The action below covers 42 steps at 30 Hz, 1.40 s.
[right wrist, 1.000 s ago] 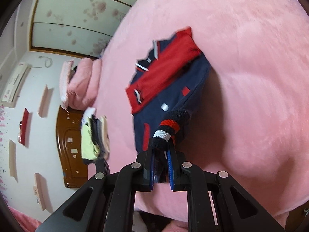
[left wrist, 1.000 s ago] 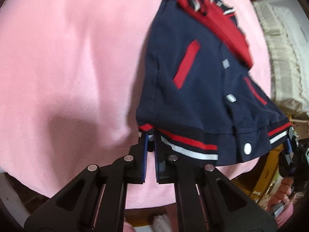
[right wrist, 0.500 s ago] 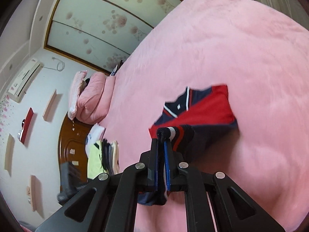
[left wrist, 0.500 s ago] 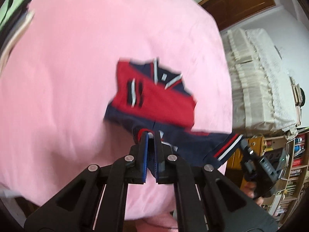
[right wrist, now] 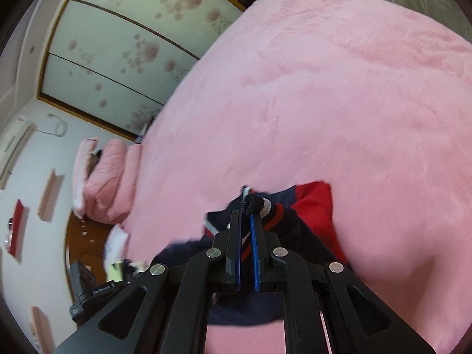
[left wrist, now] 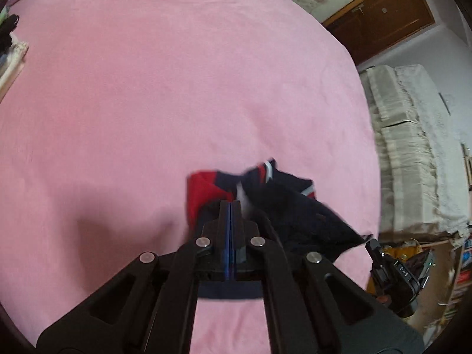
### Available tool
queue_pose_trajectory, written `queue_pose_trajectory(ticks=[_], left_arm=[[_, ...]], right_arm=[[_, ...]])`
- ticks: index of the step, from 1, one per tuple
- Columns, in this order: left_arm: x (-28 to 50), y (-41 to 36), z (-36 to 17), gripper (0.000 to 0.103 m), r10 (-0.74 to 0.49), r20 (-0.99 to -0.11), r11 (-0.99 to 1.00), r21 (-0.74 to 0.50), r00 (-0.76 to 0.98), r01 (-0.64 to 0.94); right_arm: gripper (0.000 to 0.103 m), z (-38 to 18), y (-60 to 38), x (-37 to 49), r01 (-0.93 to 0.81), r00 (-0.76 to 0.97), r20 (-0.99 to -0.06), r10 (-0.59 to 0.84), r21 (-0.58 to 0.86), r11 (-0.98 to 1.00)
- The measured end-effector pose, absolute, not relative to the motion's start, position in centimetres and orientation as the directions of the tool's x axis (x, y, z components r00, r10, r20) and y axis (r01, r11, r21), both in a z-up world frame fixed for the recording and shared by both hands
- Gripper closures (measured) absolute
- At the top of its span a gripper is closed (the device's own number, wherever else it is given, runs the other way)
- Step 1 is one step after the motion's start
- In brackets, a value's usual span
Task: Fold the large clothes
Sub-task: 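Fold the held hem up over the collar with both grippers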
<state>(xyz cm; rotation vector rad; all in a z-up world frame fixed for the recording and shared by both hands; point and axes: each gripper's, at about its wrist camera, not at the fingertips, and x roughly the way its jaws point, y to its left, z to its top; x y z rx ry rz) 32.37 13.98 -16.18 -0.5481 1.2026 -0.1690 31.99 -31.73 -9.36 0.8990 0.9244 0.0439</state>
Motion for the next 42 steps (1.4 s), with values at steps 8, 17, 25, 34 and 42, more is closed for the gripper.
queue_pose_trajectory(ticks=[8,17,25,34,42], left_arm=[[34.2,11.5,-18.8,0.102,-0.253,-0.938,0.939,-0.298,0.238,-0.174],[34.4,8.3,-21.1,0.037,-0.28,-0.932,0.957,-0.289,0.229,-0.008],[38.1,4.5,-25.4,0.075,-0.252,-0.94,0.963,-0.22,0.231,0.155],[36.5,7.0,-24.5,0.096,-0.294,-0.89,0.953,-0.303,0.35,0.031],[37.2,7.6,-25.0,0.091,-0.242,-0.913,0.965,-0.263,0.328,-0.02]], right_arm=[[0.061,-11.0,-32.6,35.3,0.384,0.592,-0.751,0.294,0.583,0.716],[0.045,-12.0,-31.5,35.3,0.31,0.495,-0.846,0.199,0.386,0.869],[0.057,-17.6,-29.1,35.7,0.08,0.423,-0.877,0.227,0.286,0.955],[0.095,-18.5,-29.0,36.9,0.093,0.495,-0.81,0.313,0.408,0.908],[0.092,-18.9,-27.4,36.5,0.143,0.514,-0.846,0.142,0.247,0.958]])
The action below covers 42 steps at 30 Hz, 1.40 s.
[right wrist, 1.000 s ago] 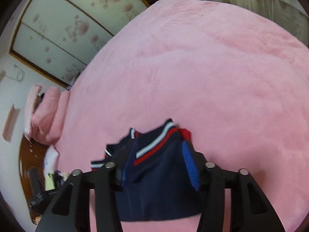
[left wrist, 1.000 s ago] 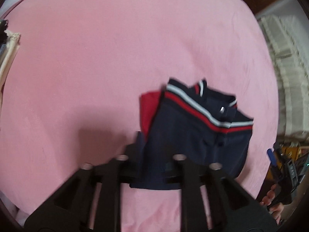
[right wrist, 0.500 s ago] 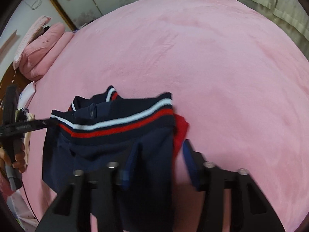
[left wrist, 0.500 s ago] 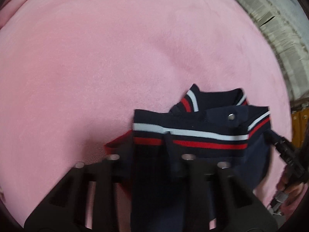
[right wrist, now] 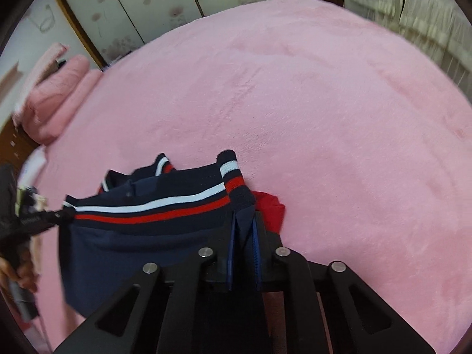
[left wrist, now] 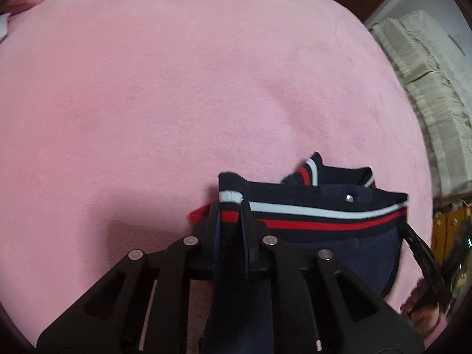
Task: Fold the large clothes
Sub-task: 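Fold the held hem up over the collar with both grippers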
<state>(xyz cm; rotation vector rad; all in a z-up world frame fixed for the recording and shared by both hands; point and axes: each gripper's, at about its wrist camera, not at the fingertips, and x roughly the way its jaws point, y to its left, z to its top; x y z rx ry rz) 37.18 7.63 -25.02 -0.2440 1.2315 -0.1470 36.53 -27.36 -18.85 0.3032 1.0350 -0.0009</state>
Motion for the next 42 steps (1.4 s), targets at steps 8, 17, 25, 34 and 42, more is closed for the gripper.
queue_pose_trajectory(ticks=[8,17,25,34,42], left_arm=[[31.2,5.1,-18.2,0.082,-0.129,-0.836,0.987,-0.162,0.533,-0.015],[29.1,-2.3,-25.8,0.083,-0.481,-0.84,0.875,-0.476,0.251,0.082],[32.7,-5.3,-30.2,0.086,-0.472,-0.848,0.881,-0.463,0.239,0.097],[34.4,-3.2,-30.7,0.101,-0.377,-0.865,0.922,-0.385,0.332,0.043],[31.8,3.0,-28.0,0.101,-0.218,-0.86,0.924,-0.335,0.462,-0.187]], right_arm=[[0.067,-13.7,-26.2,31.7,0.172,0.662,-0.748,0.041,0.205,0.963],[0.099,-17.7,-21.1,30.3,0.053,0.5,-0.713,0.492,0.592,0.804],[0.102,-23.3,-17.1,34.0,0.007,0.347,-0.695,0.63,0.673,0.74],[0.103,-23.8,-21.5,38.8,0.167,0.431,-0.765,0.479,0.589,0.79],[0.103,-21.5,-27.1,36.9,0.275,0.474,-0.848,0.237,0.399,0.875]])
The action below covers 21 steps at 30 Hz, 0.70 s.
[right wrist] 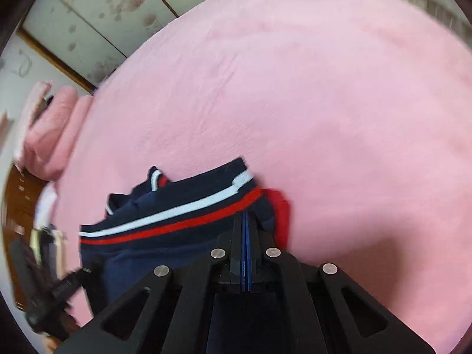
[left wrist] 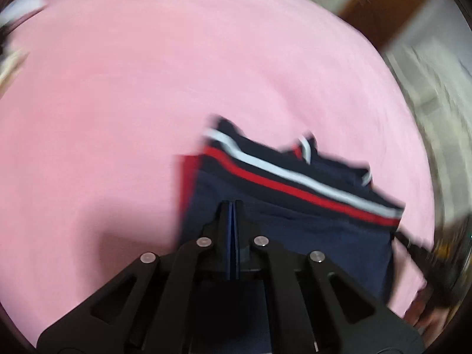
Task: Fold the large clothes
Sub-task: 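Fold the held hem up over the collar with both grippers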
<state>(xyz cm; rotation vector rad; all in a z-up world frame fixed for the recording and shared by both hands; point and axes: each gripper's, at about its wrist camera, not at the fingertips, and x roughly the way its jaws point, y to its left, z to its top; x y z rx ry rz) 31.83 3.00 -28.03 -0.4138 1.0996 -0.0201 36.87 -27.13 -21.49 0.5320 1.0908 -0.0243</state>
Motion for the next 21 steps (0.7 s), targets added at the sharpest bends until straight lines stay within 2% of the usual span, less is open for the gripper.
queue_pose_trajectory(ticks=[3,5,8,12,15,18,21], left_arm=[[28.7,4.5,-25.2,0.101,-0.295,-0.798,0.885,-0.435,0.526,-0.164],[27.0,4.2,-24.4,0.101,-0.316,-0.799,0.899,-0.425,0.512,-0.108],[24.6,1.7,-25.4,0.101,-0.454,-0.795,0.865,-0.501,0.402,-0.015],[23.8,-2.1,-27.9,0.101,-0.511,-0.812,0.851,-0.524,0.282,0.031],[24.7,-4.1,-31.0,0.101,-0.54,-0.812,0.826,-0.561,0.222,-0.043],[25.0,-4.5,-33.5,0.101,-0.508,-0.833,0.829,-0.542,0.22,-0.137],[23.6,-3.6,-35.4,0.102,-0.453,-0.854,0.836,-0.506,0.254,-0.213]], right_arm=[[0.103,-18.6,-25.8,34.8,0.216,0.501,-0.843,0.196,0.341,0.915],[0.103,-17.0,-24.3,33.1,0.146,0.508,-0.811,0.29,0.413,0.899],[0.103,-16.6,-21.9,29.6,0.111,0.461,-0.751,0.473,0.577,0.809],[0.103,-18.8,-18.6,27.3,0.143,0.408,-0.715,0.568,0.664,0.734],[0.103,-21.3,-16.5,27.5,0.172,0.363,-0.708,0.605,0.689,0.704],[0.103,-24.0,-15.3,27.8,0.17,0.328,-0.721,0.61,0.681,0.713],[0.103,-25.5,-16.5,28.4,0.169,0.307,-0.783,0.541,0.605,0.778]])
